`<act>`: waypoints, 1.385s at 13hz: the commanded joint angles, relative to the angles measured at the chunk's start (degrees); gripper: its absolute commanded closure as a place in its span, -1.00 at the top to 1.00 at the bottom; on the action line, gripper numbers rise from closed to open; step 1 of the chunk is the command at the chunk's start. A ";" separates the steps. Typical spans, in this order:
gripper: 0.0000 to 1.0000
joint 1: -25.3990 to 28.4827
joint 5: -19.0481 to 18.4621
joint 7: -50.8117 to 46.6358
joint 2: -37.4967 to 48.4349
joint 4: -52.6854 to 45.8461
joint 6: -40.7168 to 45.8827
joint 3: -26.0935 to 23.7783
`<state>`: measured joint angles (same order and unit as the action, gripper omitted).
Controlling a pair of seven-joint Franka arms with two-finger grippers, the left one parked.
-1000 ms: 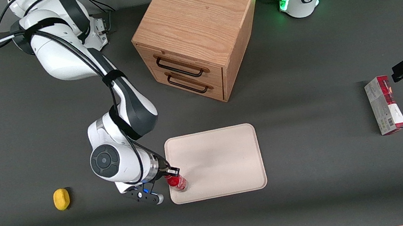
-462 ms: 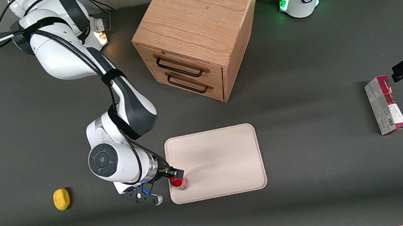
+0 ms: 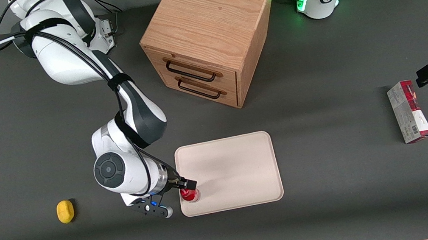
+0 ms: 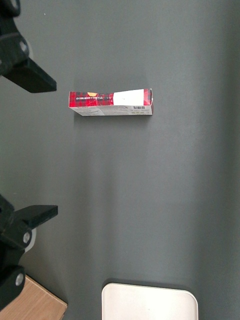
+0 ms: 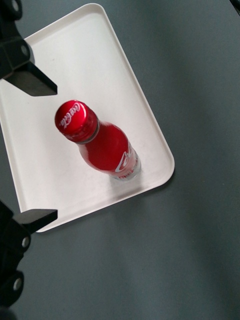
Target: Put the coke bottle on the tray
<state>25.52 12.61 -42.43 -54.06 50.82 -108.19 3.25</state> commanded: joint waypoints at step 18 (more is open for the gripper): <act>1.00 -3.54 -8.48 37.13 50.43 48.56 13.71 10.10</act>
<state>21.27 5.52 -10.51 -11.85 89.90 -91.81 11.55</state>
